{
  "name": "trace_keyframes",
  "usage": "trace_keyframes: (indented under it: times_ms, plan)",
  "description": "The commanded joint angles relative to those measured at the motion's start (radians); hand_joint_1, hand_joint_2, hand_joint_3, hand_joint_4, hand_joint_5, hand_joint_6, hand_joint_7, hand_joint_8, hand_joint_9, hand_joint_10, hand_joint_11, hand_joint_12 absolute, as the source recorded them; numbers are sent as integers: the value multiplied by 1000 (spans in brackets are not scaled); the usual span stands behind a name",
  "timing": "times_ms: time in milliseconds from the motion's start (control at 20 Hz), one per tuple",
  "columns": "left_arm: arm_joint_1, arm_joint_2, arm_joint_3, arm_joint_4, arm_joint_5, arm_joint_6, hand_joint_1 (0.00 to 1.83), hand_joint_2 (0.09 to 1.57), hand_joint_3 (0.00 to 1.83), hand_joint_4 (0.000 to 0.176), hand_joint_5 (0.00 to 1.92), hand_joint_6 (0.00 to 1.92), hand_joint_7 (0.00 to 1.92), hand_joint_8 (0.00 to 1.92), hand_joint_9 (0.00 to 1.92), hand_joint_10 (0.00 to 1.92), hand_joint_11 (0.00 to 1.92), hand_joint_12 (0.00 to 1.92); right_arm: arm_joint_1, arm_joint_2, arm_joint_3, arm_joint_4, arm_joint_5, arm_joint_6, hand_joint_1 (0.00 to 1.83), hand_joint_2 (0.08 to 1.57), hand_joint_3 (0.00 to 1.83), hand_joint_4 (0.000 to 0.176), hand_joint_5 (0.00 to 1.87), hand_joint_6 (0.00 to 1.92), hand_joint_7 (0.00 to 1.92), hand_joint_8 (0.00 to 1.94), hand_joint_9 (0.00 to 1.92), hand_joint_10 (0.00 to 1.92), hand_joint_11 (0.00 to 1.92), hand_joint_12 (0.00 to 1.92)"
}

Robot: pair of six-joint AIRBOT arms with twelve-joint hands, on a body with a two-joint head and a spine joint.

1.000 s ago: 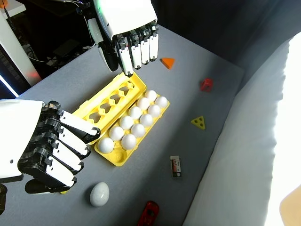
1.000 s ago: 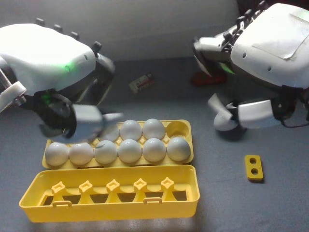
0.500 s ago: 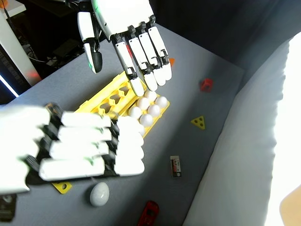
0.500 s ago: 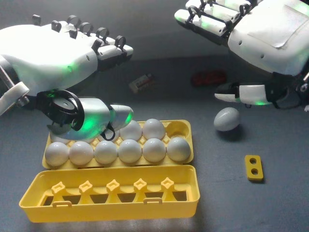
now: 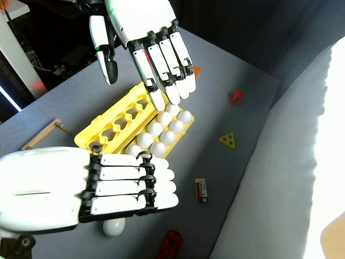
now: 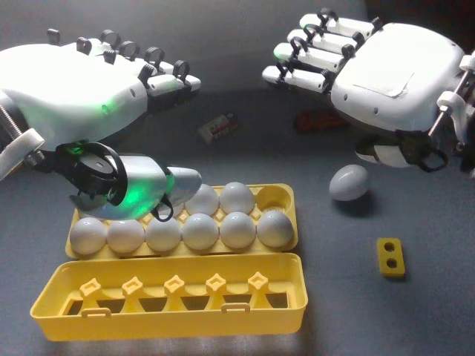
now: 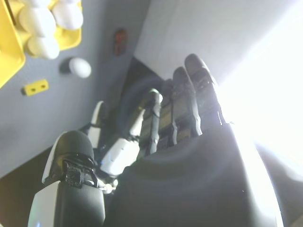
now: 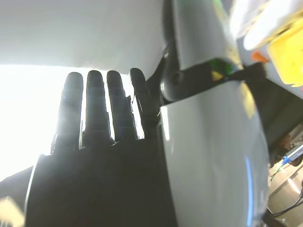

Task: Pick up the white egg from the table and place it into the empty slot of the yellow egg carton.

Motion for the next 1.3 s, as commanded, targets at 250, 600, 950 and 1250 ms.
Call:
trace_keyframes:
  times_ms: [250,600,950,1250]
  plan:
    - [-13,3,-14,75,-13,-3,156,1287,0,41,98,1,89,0,117,1,0,529,20,-65,53,308,-12,-249,1276,969,22,19,216,54,4,0,29,7,0,0]
    - [-13,3,-19,76,21,-13,155,1287,0,41,99,1,89,0,117,1,0,536,8,-79,57,524,-11,-465,1234,971,5,33,3,1261,41,0,6,3,0,0]
    - [-11,3,-23,73,37,-18,149,1288,0,41,101,1,90,1,116,0,0,541,10,-98,69,786,-1,-717,1238,975,6,26,19,1175,43,0,7,2,0,0]
    - [-13,4,-19,73,37,-12,149,1288,0,41,106,3,91,0,115,0,0,568,7,-107,74,874,20,-788,1238,976,6,14,89,1133,43,1,13,4,0,0]
